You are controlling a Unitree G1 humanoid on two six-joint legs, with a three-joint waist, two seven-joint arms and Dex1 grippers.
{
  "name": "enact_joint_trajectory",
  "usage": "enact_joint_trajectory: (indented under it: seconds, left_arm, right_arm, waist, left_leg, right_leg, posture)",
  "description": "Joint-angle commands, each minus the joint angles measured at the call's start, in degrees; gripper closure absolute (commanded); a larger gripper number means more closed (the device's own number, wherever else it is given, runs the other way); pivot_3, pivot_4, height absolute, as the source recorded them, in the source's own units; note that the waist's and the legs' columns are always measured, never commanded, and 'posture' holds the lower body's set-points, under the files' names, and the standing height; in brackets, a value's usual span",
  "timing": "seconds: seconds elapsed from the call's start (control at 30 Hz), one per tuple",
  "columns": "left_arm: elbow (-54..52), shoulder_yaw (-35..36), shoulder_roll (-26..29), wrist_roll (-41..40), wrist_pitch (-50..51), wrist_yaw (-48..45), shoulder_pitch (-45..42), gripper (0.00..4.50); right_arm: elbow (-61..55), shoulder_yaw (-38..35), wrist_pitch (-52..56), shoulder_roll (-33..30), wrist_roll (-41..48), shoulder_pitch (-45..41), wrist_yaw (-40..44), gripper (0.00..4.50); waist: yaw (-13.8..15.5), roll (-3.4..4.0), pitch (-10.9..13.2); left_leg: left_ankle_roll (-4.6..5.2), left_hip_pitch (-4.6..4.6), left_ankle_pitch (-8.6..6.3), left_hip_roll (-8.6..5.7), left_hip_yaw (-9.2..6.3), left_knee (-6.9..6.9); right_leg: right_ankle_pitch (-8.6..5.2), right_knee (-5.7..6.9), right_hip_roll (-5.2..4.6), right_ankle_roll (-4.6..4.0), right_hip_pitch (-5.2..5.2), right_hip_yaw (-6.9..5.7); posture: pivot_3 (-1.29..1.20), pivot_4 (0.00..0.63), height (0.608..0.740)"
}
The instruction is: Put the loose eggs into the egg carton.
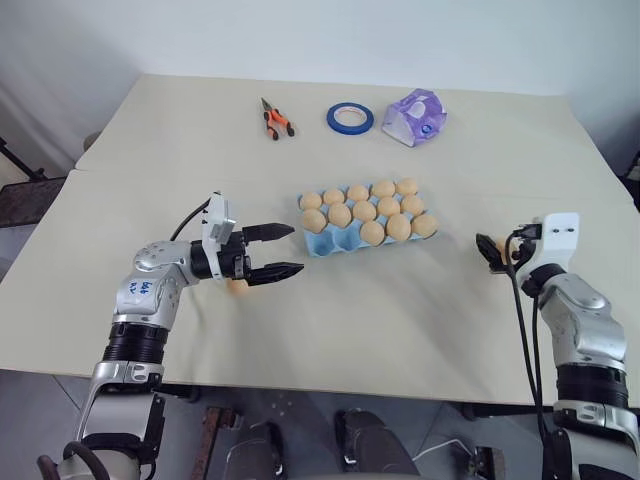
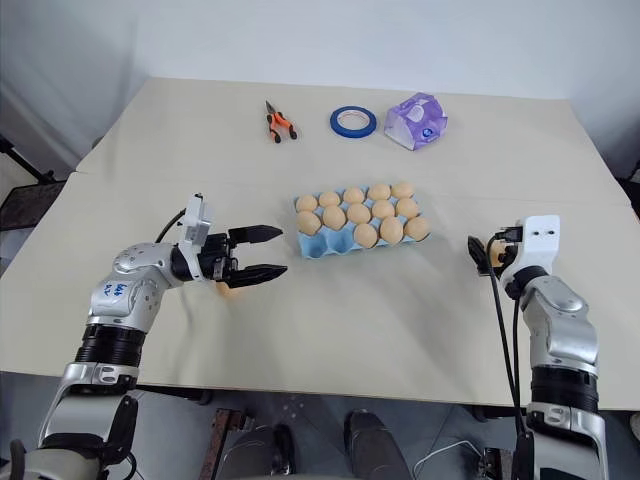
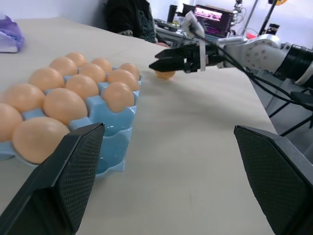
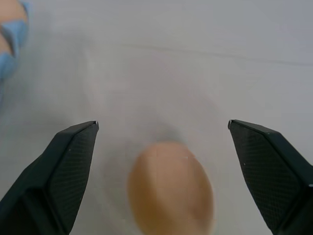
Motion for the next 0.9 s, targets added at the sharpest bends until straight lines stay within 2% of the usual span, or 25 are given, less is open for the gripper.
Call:
enact_joint_trajectory:
  seconds: [0.03,0.2,0.23,0.3,0.47,0.53,0.67,0.8,0.9]
  left_arm:
    - [-3.19,1.54,0.69,-1.24,0.58,0.95,1.03,0.00]
    - [-4.33,1.66,0.91,-1.56,0.93,1.69,2.08,0.00]
    - [-4.48,1.66,0.90,-1.60,1.02,1.81,2.13,0.00]
    - [-4.46,1.66,0.86,-1.60,1.08,1.97,2.05,0.00]
    - [-3.86,1.59,0.79,-1.45,0.86,1.88,1.65,0.00]
    - [-3.65,1.55,0.73,-1.41,0.79,1.84,1.49,0.00]
    - [-3.40,1.59,0.76,-1.42,0.67,1.67,1.36,0.00]
    - [-3.62,1.97,1.10,-1.45,0.70,1.81,1.66,0.00]
    - [-3.71,2.61,1.50,-1.36,0.68,2.01,1.99,0.00]
  right_arm:
    - [3.55,0.34,-3.57,-1.16,-1.83,-1.57,-0.83,0.04]
    - [6.22,1.08,-4.20,-0.97,-3.15,-1.94,-2.13,0.04]
    - [6.27,1.03,-4.48,-0.83,-3.10,-1.91,-2.16,0.21]
    - [4.54,0.70,-3.95,-0.42,-2.36,-1.36,-2.03,0.60]
    - [0.50,0.15,-2.28,-0.44,-1.46,-0.13,-2.40,2.44]
    - [-2.34,0.08,-1.06,-0.48,-0.92,0.53,-2.31,2.80]
    - [-11.24,0.70,3.29,-0.89,0.43,0.56,-1.73,2.83]
    - [-24.83,3.93,13.91,-0.08,4.26,-3.43,-0.88,2.83]
    - [-29.98,7.08,19.43,1.49,5.82,-6.88,-0.97,2.83]
  waist:
    - [0.05,0.01,0.00]
    - [-0.08,0.02,0.01]
    - [-0.10,0.02,0.01]
    - [-0.12,0.02,0.01]
    - [-0.12,0.02,0.01]
    - [-0.11,0.03,0.02]
    - [-0.19,0.15,0.09]
    - [-0.34,0.29,0.18]
    - [-0.41,0.29,0.18]
  left_leg:
    - [0.00,0.00,0.00,0.00,0.00,0.01]
    - [-0.03,0.03,0.02,0.00,0.00,0.07]
    - [-0.04,0.05,0.02,0.00,0.00,0.09]
    - [-0.06,0.08,0.04,0.00,0.02,0.09]
    - [-0.09,0.09,0.06,0.00,0.01,0.09]
    - [-0.09,0.09,0.06,0.00,0.01,0.08]
    - [-0.09,0.09,0.06,0.01,0.02,0.08]
    - [-0.12,0.09,0.08,0.02,0.01,0.08]
    - [-0.14,0.10,0.09,0.03,-0.01,0.07]
  right_leg:
    - [0.00,0.02,0.00,0.00,0.00,-0.01]
    - [0.00,0.10,0.01,0.00,0.01,0.02]
    - [0.00,0.13,0.01,0.01,0.01,0.03]
    - [0.00,0.17,0.01,0.00,0.02,0.05]
    - [0.00,0.23,0.02,0.00,0.01,0.05]
    - [0.00,0.23,0.01,0.00,0.01,0.05]
    - [0.00,0.24,0.02,0.00,0.00,0.09]
    - [0.00,0.30,0.03,0.00,-0.03,0.11]
    - [-0.01,0.35,0.03,-0.01,-0.06,0.08]
  posture:
    - [0.00,0.150,0.740]
    - [0.00,0.150,0.740]
    - [0.00,0.150,0.740]
    - [0.00,0.150,0.740]
    - [0.00,0.150,0.740]
    - [0.00,0.150,0.740]
    - [0.00,0.150,0.740]
    - [0.00,0.150,0.740]
    - [0.00,0.150,0.740]
